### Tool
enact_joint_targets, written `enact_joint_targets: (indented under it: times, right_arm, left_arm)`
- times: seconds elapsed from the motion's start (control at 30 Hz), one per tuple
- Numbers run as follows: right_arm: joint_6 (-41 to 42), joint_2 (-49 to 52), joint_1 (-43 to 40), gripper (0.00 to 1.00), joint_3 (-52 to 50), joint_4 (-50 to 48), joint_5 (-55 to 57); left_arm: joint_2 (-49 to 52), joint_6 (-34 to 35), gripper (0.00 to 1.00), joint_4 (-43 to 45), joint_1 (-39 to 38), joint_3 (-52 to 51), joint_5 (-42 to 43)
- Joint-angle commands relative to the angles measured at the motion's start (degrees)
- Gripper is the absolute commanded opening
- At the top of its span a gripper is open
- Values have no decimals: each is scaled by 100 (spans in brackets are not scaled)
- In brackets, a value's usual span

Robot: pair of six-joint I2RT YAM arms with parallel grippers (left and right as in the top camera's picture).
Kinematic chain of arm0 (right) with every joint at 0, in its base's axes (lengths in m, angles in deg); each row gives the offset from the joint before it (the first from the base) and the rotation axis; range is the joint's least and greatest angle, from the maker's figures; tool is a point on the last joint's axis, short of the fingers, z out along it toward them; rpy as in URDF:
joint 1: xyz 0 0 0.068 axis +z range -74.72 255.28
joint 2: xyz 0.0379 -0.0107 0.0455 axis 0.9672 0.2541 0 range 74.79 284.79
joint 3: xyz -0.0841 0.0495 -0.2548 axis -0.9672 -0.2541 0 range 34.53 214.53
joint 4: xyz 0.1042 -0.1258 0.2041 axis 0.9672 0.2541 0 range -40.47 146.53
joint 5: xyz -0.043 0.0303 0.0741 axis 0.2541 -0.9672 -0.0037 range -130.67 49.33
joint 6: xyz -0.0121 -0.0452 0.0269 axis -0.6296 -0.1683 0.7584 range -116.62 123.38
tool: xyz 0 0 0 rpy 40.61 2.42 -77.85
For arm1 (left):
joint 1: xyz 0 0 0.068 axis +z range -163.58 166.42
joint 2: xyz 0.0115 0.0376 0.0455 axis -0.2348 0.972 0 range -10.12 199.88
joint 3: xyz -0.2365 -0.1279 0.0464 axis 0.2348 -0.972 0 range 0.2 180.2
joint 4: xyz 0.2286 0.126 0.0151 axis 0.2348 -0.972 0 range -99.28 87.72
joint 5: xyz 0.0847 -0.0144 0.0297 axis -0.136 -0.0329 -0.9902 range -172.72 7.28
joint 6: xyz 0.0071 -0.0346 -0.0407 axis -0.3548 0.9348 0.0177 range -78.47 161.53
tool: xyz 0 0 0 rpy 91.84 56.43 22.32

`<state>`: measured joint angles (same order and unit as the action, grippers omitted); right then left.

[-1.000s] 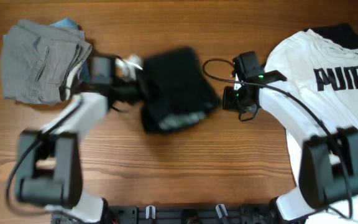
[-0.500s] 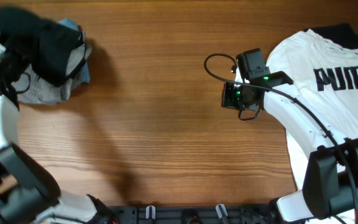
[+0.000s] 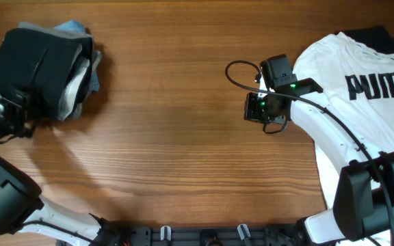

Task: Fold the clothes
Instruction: 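Carry the folded shorts with the left gripper onto the grey trousers stack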

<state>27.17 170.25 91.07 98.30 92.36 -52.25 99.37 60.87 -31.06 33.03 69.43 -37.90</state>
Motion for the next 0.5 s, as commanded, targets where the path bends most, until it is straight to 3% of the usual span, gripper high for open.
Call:
enact_joint_targets:
  times: [0.0, 0.13, 0.17, 0.23, 0.27, 0.33, 0.47]
  right_arm:
    - [15, -22, 9, 4, -11, -57, -50]
    - [15, -22, 9, 5, -11, -55, -52]
    - [15, -22, 9, 5, -11, -66, -52]
    - [20, -22, 9, 5, -11, -144, -52]
    - [17, -22, 9, 5, -11, -188, -52]
    - [22, -22, 9, 4, -11, -216, -55]
    - [13, -22, 9, 5, -11, -177, -52]
  left_arm:
    - [-767, -570, 100, -455, -26, -11, -9]
    - [-2186, -680, 100, -400, -33, -11, -120]
    - [-2586, -848, 66, -181, -114, -11, -190]
    - [-2817, -850, 12, 173, -339, -11, -723]
    - [-2813, -852, 4, 363, -549, -11, -1263]
    - [-2531, -1019, 4, 859, -1008, -11, -2190]
    - [-1152, -1331, 6, 2409, -1818, -11, -2656]
